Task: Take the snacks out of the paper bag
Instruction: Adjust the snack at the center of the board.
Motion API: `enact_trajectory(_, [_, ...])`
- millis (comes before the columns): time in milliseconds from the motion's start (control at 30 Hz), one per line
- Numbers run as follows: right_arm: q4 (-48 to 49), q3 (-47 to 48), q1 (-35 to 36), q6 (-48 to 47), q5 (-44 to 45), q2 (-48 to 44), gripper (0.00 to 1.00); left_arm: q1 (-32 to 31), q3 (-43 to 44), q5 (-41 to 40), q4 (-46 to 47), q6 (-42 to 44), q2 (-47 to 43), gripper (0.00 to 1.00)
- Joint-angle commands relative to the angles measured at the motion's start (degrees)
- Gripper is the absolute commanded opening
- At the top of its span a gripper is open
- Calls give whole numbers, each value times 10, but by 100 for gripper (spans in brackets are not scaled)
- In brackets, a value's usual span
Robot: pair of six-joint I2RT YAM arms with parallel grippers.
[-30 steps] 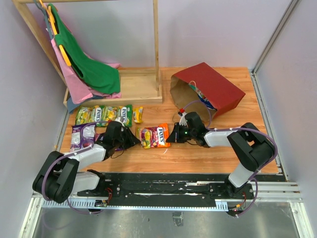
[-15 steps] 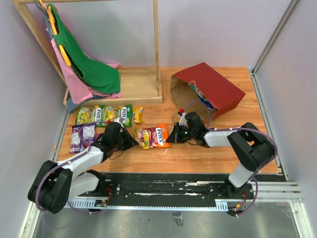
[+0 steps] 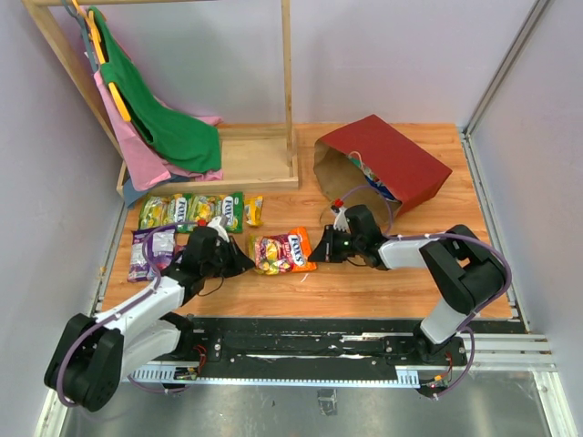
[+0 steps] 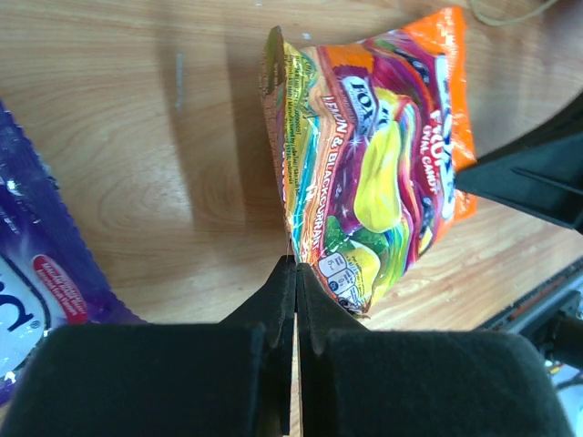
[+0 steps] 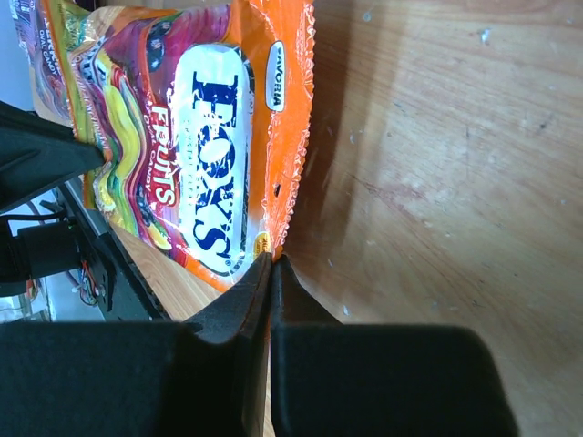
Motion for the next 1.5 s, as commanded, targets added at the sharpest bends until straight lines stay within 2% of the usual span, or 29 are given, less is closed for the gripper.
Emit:
enact_trajectory(0, [1,-14,-30,-4,1,-11,1,13,-22,57,35,12,-45,1])
enact_trajectory(167, [8,-17,-38,-2,-6,-8,1,20,-36,77,40,-5,-64,1])
enact_trajectory(367, [20,-23,-37,6,-10,-10,1,23,-37,66,43,-17,-27,1])
enact_trajectory(400, [21,-24,-37,8,-9,-11,1,23,-35,65,42,-17,-17,6])
enact_trajectory(500, [21,-25,-31,9,-8,-15,1,23,-35,72,49,-31,10,48])
enact_trajectory(567, [21,-25,-29,9,-7,-16,1,23,-43,77,60,-45,18,60])
enact_trajectory(633, [21,-26,-28,9,-5,-16,1,23,-51,76,63,-62,15,65])
enact_trajectory(1067, [24,-29,-28,9,-3,-14,1,23,-125,48,55,-186,-85,65])
enact_trajectory(1267, [26,-25,-28,10,-4,-7,1,22,-156,55,109,-230,-72,61])
enact_trajectory(1467, [26,-24,-27,10,-4,-5,1,2,-158,61,162,-241,-23,58])
